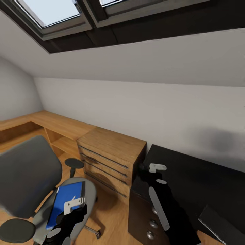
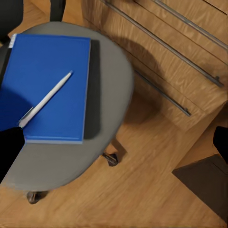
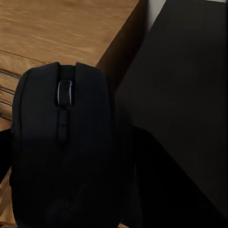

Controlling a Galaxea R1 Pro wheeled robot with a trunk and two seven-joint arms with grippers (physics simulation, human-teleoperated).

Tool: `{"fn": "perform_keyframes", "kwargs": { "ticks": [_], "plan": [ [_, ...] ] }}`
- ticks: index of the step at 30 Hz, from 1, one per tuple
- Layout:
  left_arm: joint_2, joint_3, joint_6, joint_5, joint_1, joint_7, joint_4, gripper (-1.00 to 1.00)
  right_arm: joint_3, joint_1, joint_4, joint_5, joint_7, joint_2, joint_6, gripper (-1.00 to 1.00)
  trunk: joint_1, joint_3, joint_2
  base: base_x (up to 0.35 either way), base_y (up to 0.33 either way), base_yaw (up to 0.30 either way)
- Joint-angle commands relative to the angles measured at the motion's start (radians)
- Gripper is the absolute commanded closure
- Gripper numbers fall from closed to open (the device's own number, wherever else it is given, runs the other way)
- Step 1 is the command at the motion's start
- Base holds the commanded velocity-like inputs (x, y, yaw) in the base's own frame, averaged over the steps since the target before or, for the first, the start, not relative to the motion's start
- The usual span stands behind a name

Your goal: In the bedroom, organize the workspace by keeping the computer under the desk, ensuring the monitor is on the desk, placing the keyboard on the desk next to the monitor, placing the mouse on the desk next to the keyboard, moving the folder from the swivel chair onto the desk next to the mouse, stacking the notebook on top of the folder with the pen on top of the notebook, and positioning the swivel chair next to the desk.

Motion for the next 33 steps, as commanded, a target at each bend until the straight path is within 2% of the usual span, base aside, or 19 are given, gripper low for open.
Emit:
{"fn": "perform_keyframes", "kwargs": {
  "ticks": [1,13,33],
  "plan": [
    [0.000,-0.001,0.002,0.011,0.000,0.009,-0.002,-1.00,0.001,-0.001,-0.002,-0.014,-0.013,0.000,0.001,1.00,-0.001,-0.001,-0.001,-0.329,0.000,0.000],
    [0.000,-0.001,0.002,0.011,0.000,0.008,-0.002,-1.00,0.001,0.000,-0.005,-0.014,-0.012,-0.001,0.001,1.00,-0.001,-0.001,-0.001,-0.316,0.000,0.000],
    [-0.002,-0.004,0.007,0.010,0.000,0.006,0.007,-1.00,-0.003,0.000,-0.009,-0.011,-0.012,-0.001,-0.002,1.00,-0.001,0.001,-0.001,-0.063,0.033,-0.039]
  ]
}}
